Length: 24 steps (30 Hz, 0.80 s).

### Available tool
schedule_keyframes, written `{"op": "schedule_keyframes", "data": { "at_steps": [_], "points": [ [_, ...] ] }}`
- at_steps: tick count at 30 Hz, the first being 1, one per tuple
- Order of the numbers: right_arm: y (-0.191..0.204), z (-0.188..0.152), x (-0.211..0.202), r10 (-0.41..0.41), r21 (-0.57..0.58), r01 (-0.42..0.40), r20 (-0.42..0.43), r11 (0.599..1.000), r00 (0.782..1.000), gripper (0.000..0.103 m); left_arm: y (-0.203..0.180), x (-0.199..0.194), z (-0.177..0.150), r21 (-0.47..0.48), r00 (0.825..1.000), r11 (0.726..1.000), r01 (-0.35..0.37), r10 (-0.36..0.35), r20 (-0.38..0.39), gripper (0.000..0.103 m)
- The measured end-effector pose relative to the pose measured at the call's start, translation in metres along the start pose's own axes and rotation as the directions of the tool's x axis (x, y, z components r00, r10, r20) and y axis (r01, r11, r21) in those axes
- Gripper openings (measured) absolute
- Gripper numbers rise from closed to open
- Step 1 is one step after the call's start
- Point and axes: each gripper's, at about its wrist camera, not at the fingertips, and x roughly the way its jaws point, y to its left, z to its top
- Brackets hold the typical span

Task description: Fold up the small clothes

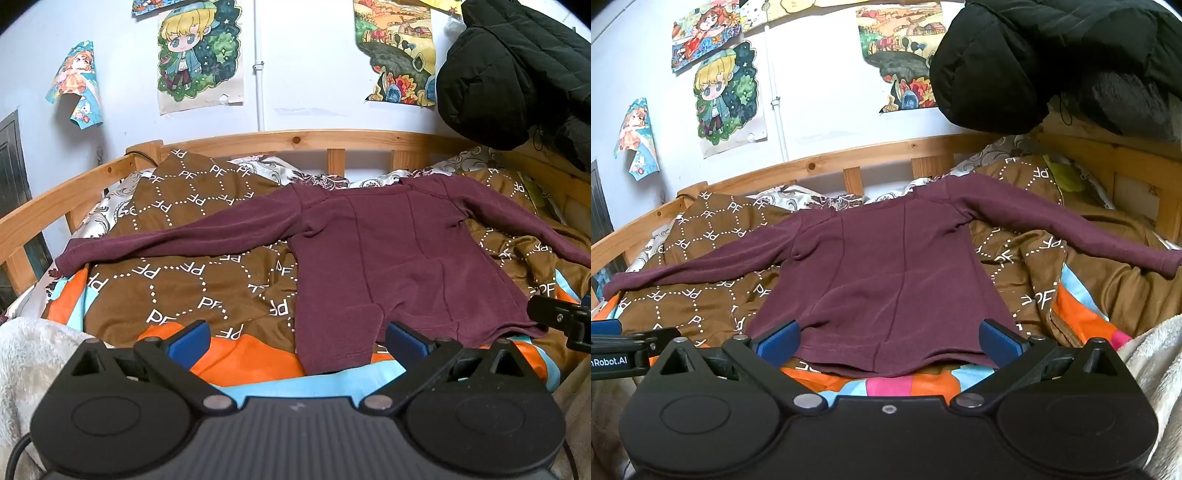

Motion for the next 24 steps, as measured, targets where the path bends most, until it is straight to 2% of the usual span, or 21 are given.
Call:
{"op": "schedule_keyframes", "data": {
  "at_steps": [24],
  "points": [
    [-0.0009,-0.0002,0.0004,0.003,0.006,-0.003,-0.001,1.0,1.0,0.103,0.0,0.0,0.0,-0.001,1.0,1.0,0.0,0.0,0.0,0.102]
  ]
}}
